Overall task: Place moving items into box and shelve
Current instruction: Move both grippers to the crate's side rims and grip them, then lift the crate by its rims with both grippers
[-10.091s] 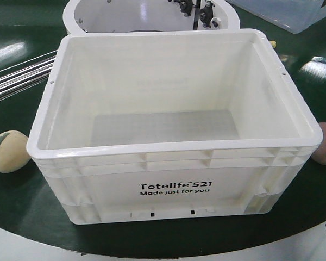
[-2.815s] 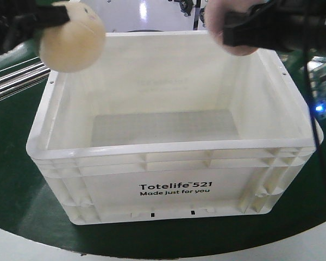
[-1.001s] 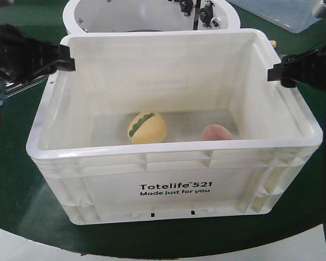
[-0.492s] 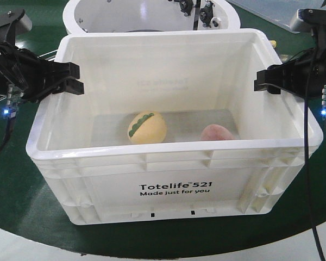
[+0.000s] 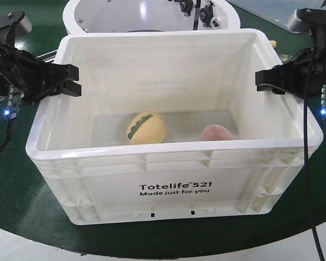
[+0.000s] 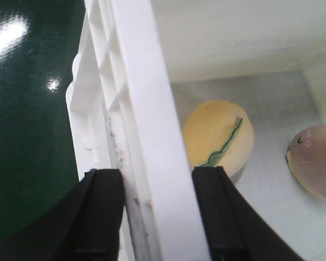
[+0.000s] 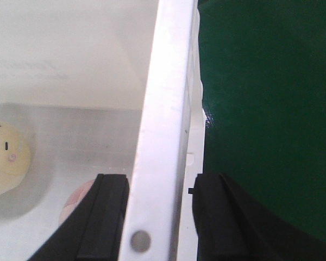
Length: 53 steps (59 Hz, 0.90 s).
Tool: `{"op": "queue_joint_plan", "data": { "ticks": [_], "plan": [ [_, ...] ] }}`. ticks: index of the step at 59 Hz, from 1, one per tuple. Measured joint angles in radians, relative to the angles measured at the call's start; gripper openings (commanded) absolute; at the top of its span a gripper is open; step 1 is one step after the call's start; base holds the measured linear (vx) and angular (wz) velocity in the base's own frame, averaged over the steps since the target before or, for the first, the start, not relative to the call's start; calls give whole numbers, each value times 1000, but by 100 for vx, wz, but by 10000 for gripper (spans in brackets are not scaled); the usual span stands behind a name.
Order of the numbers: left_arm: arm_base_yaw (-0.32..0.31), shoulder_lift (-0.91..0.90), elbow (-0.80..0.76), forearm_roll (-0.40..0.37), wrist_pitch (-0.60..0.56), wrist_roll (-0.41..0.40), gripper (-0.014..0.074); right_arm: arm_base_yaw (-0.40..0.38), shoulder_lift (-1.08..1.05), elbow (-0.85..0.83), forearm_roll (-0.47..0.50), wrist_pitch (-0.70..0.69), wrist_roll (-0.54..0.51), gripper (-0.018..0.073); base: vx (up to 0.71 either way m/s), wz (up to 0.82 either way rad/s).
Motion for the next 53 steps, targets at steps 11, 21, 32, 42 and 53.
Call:
{"op": "queue_joint_plan", "data": {
  "ticks": [11,21,32,42,53],
  "plan": [
    [0,-1,-7,2,0,0,-8,0,-17,8,0,-9,0,-6,0,0],
    [0,11,-52,16,32,0,-8,2,-66,19,0,9,0,-6,0,0],
    [0,16,-137,24,107,0,-8,2,-143,19,-2,16,14,-6,0,0],
    [-1,5,-188,18,129,4,-7,1,-204,19,-7,11,25,-5,0,0],
    [-1,-57,-194,17,136,4,-6,1,-259,19,-4,4,27,-5,0,0]
  ]
}}
